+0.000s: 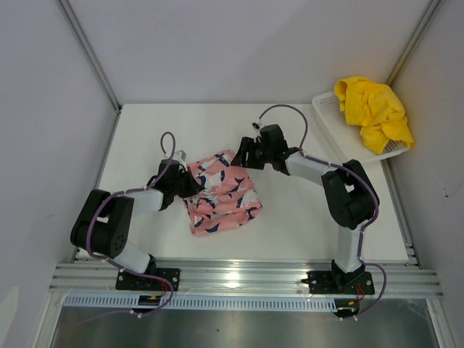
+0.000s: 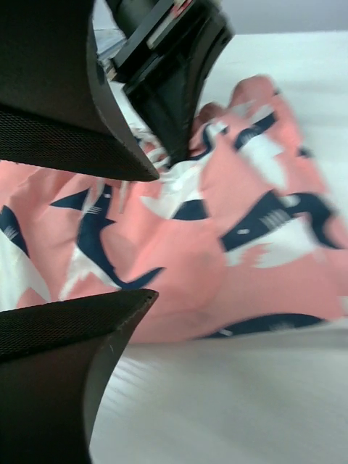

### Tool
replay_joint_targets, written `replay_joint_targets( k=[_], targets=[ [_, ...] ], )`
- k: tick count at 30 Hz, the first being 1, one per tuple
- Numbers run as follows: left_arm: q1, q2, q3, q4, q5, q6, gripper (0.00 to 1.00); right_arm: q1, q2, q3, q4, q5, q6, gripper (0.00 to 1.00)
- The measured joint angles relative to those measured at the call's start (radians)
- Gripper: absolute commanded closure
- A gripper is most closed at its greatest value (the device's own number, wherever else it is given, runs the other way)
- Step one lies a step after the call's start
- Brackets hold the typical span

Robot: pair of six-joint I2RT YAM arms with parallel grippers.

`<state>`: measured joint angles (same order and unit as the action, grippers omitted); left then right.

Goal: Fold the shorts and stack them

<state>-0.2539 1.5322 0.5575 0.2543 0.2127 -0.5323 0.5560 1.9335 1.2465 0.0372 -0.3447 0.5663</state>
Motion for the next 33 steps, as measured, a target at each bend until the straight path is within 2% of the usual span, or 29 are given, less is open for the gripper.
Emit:
replay_joint_targets(
  k=[6, 11, 16, 23, 24, 27, 28, 29, 31, 33],
  targets=[
    [0.000, 0.013, 0.026, -0.029, -0.002, 0.017, 1.00, -0.079, 0.063, 0.152, -0.054, -0.017, -0.057, 0.37],
    [0.000, 0.013, 0.029, -0.033, -0.002, 0.019, 1.00, -0.117, 0.197, 0.270, -0.097, -0.064, -0.099, 0.36],
    [0.000, 0.022, 0.040, -0.043, -0.002, 0.021, 1.00, -0.117, 0.282, 0.290, -0.097, -0.151, -0.112, 0.34],
    [0.000, 0.045, 0.066, -0.061, -0.002, 0.031, 1.00, -0.115, 0.319, 0.297, -0.027, -0.280, -0.098, 0.35],
    [0.000, 0.049, 0.071, -0.064, -0.002, 0.034, 1.00, -0.114, 0.328, 0.298, -0.013, -0.300, -0.092, 0.38],
    [0.000, 0.059, 0.090, -0.082, -0.004, 0.039, 1.00, -0.112, 0.347, 0.307, 0.005, -0.325, -0.087, 0.65],
    [0.000, 0.066, 0.101, -0.092, -0.005, 0.043, 1.00, -0.111, 0.352, 0.307, 0.007, -0.327, -0.082, 0.82],
    [0.000, 0.075, 0.117, -0.105, -0.008, 0.046, 1.00, -0.110, 0.357, 0.306, 0.010, -0.326, -0.077, 0.89],
    [0.000, 0.100, 0.154, -0.127, -0.014, 0.056, 1.00, -0.111, 0.355, 0.277, 0.055, -0.315, -0.056, 0.99],
    [0.000, 0.134, 0.206, -0.156, -0.025, 0.069, 1.00, -0.113, 0.330, 0.209, 0.103, -0.286, -0.034, 1.00]
  ],
)
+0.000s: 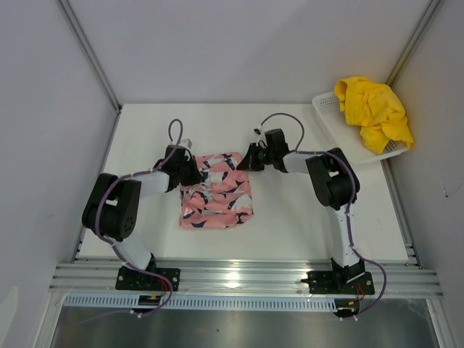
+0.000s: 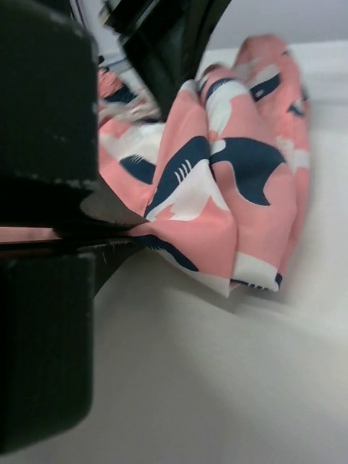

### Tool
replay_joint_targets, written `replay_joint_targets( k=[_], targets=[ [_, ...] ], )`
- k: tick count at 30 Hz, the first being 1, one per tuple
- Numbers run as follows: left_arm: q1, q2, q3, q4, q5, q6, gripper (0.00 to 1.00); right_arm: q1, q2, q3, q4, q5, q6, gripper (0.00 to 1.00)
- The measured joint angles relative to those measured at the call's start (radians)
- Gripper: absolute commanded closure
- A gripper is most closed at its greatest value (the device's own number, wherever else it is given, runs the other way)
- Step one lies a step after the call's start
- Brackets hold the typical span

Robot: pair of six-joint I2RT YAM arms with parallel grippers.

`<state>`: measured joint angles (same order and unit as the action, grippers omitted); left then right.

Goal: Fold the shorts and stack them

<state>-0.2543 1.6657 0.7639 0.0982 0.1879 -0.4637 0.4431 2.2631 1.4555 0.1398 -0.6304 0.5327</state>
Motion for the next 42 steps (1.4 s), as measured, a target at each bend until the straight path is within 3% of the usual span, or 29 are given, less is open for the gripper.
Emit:
replay_joint_targets(
  k=[6, 7, 8, 9, 12, 14, 16, 20, 28, 29, 30, 31, 32, 34, 42],
  targets=[
    [-0.019, 0.171, 0.251, -0.080, 0.011, 0.064, 1.00, 0.026, -0.284, -0.407, 0.129, 0.191, 0.064, 1.00],
    [-0.034, 0.201, 0.298, -0.095, 0.017, 0.083, 1.00, 0.044, -0.331, -0.457, 0.130, 0.227, 0.073, 0.96],
    [-0.051, 0.228, 0.341, -0.110, 0.020, 0.105, 1.00, 0.075, -0.380, -0.507, 0.130, 0.268, 0.082, 0.89],
    [-0.071, 0.249, 0.378, -0.120, 0.025, 0.127, 1.00, 0.129, -0.435, -0.561, 0.139, 0.332, 0.090, 0.66],
    [-0.142, 0.297, 0.459, -0.156, 0.037, 0.189, 0.96, 0.309, -0.533, -0.647, 0.120, 0.443, 0.110, 0.30],
    [-0.179, 0.300, 0.468, -0.161, 0.053, 0.220, 0.88, 0.438, -0.573, -0.659, 0.076, 0.491, 0.113, 0.27],
    [-0.206, 0.296, 0.465, -0.163, 0.071, 0.235, 0.68, 0.497, -0.600, -0.658, 0.041, 0.495, 0.111, 0.26],
    [-0.205, 0.233, 0.431, -0.193, 0.071, 0.246, 0.45, 0.442, -0.657, -0.643, -0.067, 0.520, 0.101, 0.22],
    [-0.139, -0.110, 0.334, -0.198, 0.048, 0.187, 0.33, 0.314, -0.696, -0.560, -0.177, 0.525, 0.081, 0.22],
    [-0.122, -0.142, 0.332, -0.201, 0.042, 0.177, 0.30, 0.298, -0.692, -0.550, -0.185, 0.518, 0.084, 0.20],
    [-0.106, -0.175, 0.332, -0.208, 0.028, 0.170, 0.27, 0.282, -0.685, -0.541, -0.188, 0.510, 0.088, 0.09],
    [-0.091, -0.185, 0.332, -0.213, 0.020, 0.166, 0.25, 0.267, -0.674, -0.533, -0.188, 0.505, 0.094, 0.01],
    [-0.075, -0.197, 0.328, -0.217, 0.008, 0.157, 0.13, 0.256, -0.660, -0.527, -0.187, 0.503, 0.105, 0.01],
    [-0.051, -0.208, 0.304, -0.219, -0.014, 0.142, 0.04, 0.238, -0.631, -0.513, -0.194, 0.506, 0.115, 0.00],
    [0.015, -0.154, 0.166, -0.227, -0.042, 0.116, 0.01, 0.250, -0.480, -0.381, -0.257, 0.572, 0.148, 0.09]
  ],
)
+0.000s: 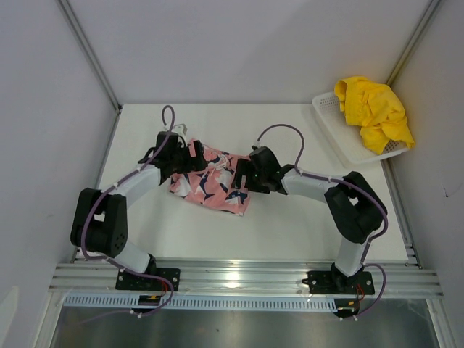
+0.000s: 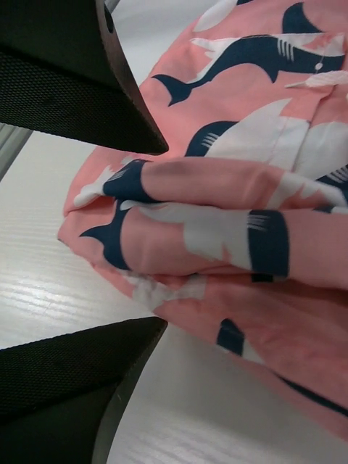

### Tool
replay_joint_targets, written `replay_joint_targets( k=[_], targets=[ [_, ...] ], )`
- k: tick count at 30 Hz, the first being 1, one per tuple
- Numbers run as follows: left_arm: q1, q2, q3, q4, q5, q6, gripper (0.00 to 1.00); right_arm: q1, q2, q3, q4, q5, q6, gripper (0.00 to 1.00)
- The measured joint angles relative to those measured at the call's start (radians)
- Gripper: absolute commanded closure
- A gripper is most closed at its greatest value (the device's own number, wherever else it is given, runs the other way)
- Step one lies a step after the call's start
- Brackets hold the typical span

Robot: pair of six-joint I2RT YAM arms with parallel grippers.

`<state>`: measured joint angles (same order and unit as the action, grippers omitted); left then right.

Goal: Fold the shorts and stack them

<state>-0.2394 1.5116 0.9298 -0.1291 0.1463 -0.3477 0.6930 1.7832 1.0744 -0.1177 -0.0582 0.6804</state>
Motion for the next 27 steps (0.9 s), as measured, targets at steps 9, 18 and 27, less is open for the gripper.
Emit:
replay_joint_targets(
  k=[9, 18, 27],
  targets=[
    [0.007, 0.145, 0.046, -0.023, -0.062, 0.021, 0.04, 0.012, 0.124, 0.160, -0.061, 0.076, 0.003, 0.28],
    [0.017, 0.240, 0.109, -0.047, -0.117, 0.055, 0.54, -0.003, 0.174, 0.190, -0.101, 0.137, 0.045, 1.00],
    [0.060, 0.328, 0.181, -0.094, -0.099, 0.060, 0.89, -0.047, 0.173, 0.166, -0.071, 0.120, 0.043, 1.00]
  ],
)
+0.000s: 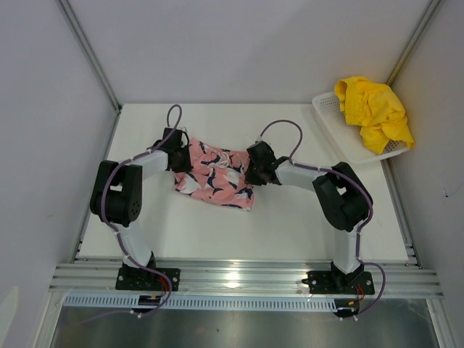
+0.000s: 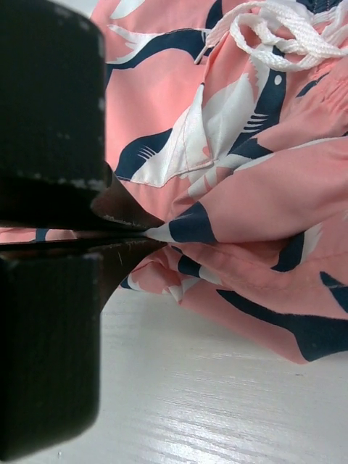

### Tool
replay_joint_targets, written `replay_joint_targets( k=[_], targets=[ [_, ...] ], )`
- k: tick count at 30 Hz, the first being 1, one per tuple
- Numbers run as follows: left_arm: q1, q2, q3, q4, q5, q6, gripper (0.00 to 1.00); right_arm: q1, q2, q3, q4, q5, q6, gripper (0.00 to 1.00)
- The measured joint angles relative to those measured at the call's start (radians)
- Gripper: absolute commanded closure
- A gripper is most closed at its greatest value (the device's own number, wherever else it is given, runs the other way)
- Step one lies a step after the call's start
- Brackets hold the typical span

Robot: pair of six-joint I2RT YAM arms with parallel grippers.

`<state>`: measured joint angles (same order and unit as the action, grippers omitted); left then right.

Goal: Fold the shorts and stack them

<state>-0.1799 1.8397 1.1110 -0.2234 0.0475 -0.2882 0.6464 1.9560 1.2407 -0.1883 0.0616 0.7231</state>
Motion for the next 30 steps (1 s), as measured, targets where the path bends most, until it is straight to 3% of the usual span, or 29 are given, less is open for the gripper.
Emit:
replay_joint_targets(
  k=[4, 9, 16, 17, 18, 20, 26, 30],
  targets=[
    [0.002, 0.003, 0.002, -0.008, 0.008, 0.000, 0.85, -0.003, 0.003, 0.021, -0.019, -0.018, -0.051, 0.99],
    [0.005, -0.018, -0.033, 0.011, 0.008, -0.014, 0.67, -0.007, 0.032, 0.069, -0.037, -0.045, -0.130, 0.98],
    [0.008, -0.273, -0.328, 0.072, -0.008, -0.093, 0.69, -0.003, 0.034, 0.066, -0.029, -0.114, -0.204, 0.97],
    [0.008, -0.312, -0.364, 0.072, -0.011, -0.105, 0.62, 0.002, 0.034, 0.063, -0.024, -0.119, -0.211, 0.97],
    [0.008, -0.348, -0.393, 0.074, -0.015, -0.112, 0.42, 0.010, 0.034, 0.057, -0.018, -0.119, -0.219, 0.97],
    [0.011, -0.443, -0.469, 0.092, -0.019, -0.135, 0.35, 0.029, 0.034, 0.043, -0.005, -0.120, -0.228, 0.97],
    [0.016, -0.784, -0.586, 0.054, -0.018, -0.188, 0.02, 0.117, 0.028, 0.013, 0.057, -0.114, -0.229, 0.96],
    [0.017, -0.988, -0.586, 0.040, -0.009, -0.209, 0.01, 0.200, 0.028, 0.009, 0.079, -0.096, -0.227, 0.96]
  ],
)
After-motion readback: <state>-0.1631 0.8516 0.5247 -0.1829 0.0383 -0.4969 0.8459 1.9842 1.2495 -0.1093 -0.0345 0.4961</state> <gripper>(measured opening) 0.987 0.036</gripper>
